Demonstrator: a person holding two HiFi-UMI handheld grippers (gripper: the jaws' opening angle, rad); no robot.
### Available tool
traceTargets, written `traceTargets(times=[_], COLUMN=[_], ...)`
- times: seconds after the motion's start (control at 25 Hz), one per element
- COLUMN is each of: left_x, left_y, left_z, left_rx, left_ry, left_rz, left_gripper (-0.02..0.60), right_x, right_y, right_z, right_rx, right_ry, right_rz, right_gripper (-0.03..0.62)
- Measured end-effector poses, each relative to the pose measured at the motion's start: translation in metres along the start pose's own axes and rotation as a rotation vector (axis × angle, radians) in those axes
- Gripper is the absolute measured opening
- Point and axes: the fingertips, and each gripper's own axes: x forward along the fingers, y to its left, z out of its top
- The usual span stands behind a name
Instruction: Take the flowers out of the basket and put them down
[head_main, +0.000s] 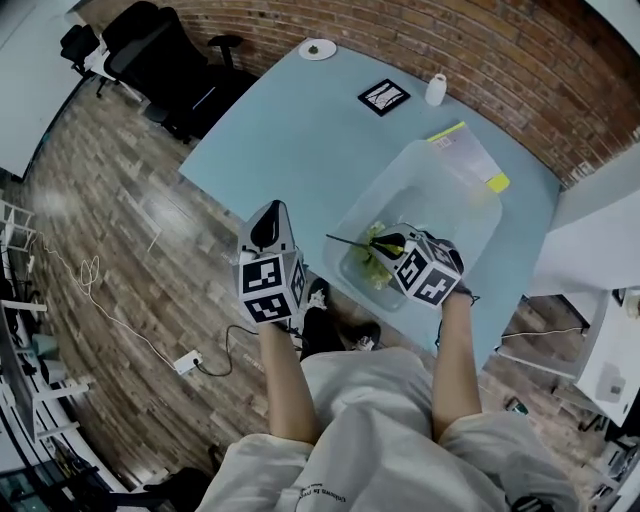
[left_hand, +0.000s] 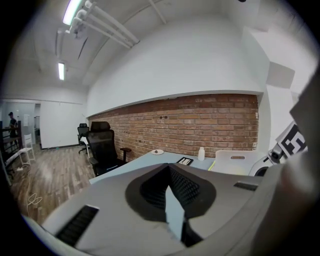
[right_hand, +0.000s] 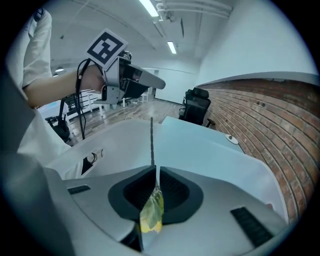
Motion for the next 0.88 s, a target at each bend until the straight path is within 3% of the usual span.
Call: traceTargets(times=[0.4,0.52,0.72,0.8,0.88], left_x=[-0.019,-0.019,-0.014,-0.018,-0.023], left_y=[0.039,0.047,0.048,0.05,0.054], left_z=[-0.02,-0.02,-0.022,-0.023,-0.02], left_rx=[-0.078,-0.098,-0.101,-0.099,-0.098], left_ry=[0.004,-0.006,-0.005,-0.003,-0.011], left_rz=[0.078,0.087,0.075,0.071,0.072], left_gripper=[0.018,0.019,0.018,0.018,0.018], right_x=[0.027,0.037,0.053,0.058,0.058], right_y=[0.012,0.014,0.014,0.015,0.015], right_z=[-0.009,-0.012,-0.02,-0.026,-0.026], right_rx=[-0.071,-0.083,-0.11,-0.151,-0.168], right_ry=[0.107,0.14,0.177,0.21,0.216], right_rz=[0.04,0.051,0.053,0.03,0.012], right_gripper=[0.135,0.192,0.192,0.105,0.067])
